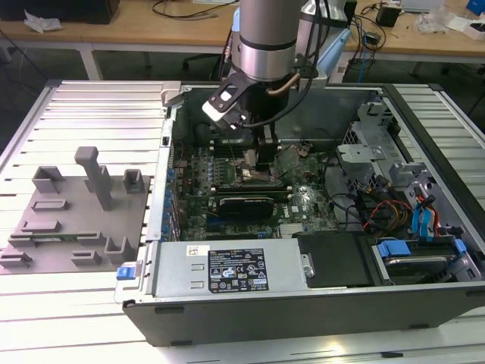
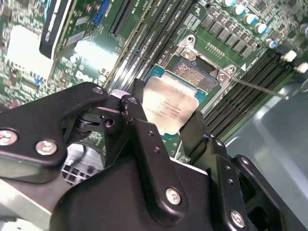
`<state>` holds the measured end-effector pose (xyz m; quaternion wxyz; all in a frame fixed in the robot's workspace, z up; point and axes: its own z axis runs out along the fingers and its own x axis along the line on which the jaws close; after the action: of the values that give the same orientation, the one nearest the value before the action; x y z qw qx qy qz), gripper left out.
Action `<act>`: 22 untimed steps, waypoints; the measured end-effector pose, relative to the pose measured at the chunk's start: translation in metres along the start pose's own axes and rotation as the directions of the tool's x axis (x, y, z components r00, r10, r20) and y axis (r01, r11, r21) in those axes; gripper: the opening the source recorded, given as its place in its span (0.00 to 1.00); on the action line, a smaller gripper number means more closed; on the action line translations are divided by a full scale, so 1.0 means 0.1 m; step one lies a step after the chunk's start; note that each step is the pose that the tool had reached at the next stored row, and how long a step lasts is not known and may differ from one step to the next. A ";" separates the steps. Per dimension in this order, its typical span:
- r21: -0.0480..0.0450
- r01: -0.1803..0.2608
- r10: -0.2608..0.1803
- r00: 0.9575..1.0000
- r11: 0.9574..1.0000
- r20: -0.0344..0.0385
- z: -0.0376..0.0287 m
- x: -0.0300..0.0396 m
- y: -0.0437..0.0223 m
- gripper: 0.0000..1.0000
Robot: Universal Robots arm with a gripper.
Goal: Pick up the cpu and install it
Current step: 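Place the cpu into insertion slot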
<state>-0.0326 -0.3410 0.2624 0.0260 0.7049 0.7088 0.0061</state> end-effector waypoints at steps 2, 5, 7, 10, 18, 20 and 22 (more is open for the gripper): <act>0.001 -0.031 0.031 1.000 1.000 0.002 0.002 0.000 0.000 0.55; 0.001 -0.032 0.032 1.000 1.000 0.001 0.009 0.001 0.000 0.55; 0.001 -0.026 0.026 1.000 1.000 0.001 0.026 0.001 -0.001 0.55; 0.001 -0.015 0.015 1.000 1.000 0.001 0.039 0.001 -0.002 0.55; 0.000 0.009 -0.009 1.000 1.000 0.000 0.246 0.150 -0.016 0.55; 0.000 0.014 -0.014 1.000 1.000 -0.001 0.279 0.178 -0.017 0.55; 0.000 0.017 -0.017 1.000 1.000 -0.001 0.320 0.213 -0.019 0.55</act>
<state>-0.0331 -0.3206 0.2297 0.0259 0.6988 0.7148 0.0062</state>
